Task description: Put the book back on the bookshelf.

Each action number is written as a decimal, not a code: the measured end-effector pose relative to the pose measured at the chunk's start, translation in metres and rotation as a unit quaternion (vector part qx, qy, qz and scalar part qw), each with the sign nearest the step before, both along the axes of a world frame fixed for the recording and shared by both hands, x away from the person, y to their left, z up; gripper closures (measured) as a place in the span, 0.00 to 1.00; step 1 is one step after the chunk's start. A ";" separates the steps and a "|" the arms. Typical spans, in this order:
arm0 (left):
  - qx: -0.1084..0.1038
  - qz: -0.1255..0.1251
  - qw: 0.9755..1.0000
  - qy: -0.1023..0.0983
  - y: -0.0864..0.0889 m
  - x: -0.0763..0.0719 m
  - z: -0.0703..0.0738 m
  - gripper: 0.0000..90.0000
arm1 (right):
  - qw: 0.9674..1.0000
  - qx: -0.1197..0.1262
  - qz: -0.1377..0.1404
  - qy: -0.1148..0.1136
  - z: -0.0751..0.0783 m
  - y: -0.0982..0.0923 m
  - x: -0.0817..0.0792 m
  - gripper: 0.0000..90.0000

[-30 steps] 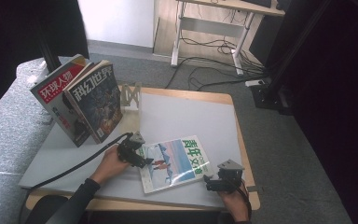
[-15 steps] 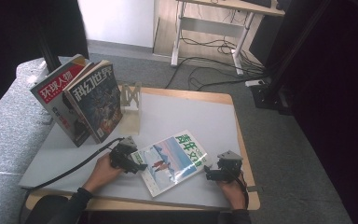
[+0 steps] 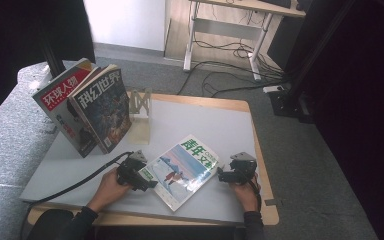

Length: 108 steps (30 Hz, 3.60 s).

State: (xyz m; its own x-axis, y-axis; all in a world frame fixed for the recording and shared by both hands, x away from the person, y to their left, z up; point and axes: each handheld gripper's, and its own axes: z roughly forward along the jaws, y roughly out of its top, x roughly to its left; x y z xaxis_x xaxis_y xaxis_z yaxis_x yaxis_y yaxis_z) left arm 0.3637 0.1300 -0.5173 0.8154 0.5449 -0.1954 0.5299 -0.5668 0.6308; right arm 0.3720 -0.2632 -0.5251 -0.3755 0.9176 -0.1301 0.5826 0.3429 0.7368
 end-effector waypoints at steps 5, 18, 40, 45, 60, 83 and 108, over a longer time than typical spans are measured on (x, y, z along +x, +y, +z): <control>-0.001 -0.004 1.000 -0.010 0.000 -0.002 0.000 0.10 | 1.000 0.017 0.009 0.004 0.001 -0.004 -0.005 0.04; 0.003 -0.006 1.000 -0.012 -0.002 -0.012 0.000 0.10 | 0.995 0.079 0.062 0.006 0.011 0.009 -0.031 0.06; 0.037 -0.025 0.998 -0.039 -0.009 -0.038 -0.001 0.11 | 0.989 0.111 0.082 0.051 0.002 0.028 -0.018 0.19; 0.036 -0.025 0.998 -0.042 -0.009 -0.040 -0.002 0.11 | 0.990 0.111 0.053 0.063 0.003 0.029 -0.020 0.15; 0.004 -0.005 0.999 -0.033 -0.006 -0.053 -0.003 0.19 | 0.985 0.136 0.070 0.075 0.000 0.028 -0.006 0.16; -0.042 -0.057 0.997 -0.028 -0.009 -0.074 -0.007 0.25 | 0.986 0.127 0.085 0.072 0.001 0.043 0.034 0.16; 0.018 -0.005 0.995 -0.097 0.017 -0.001 0.004 0.00 | 0.985 0.115 0.112 0.063 0.009 0.027 0.018 0.00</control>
State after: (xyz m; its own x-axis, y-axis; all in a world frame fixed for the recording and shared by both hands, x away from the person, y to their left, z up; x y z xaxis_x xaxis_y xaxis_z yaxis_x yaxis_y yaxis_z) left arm 0.3631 0.1466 -0.5135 0.8411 0.5406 -0.0141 0.3948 -0.5960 0.6993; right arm 0.3903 -0.2364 -0.5166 -0.5720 0.8094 0.1332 0.6036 0.3053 0.7365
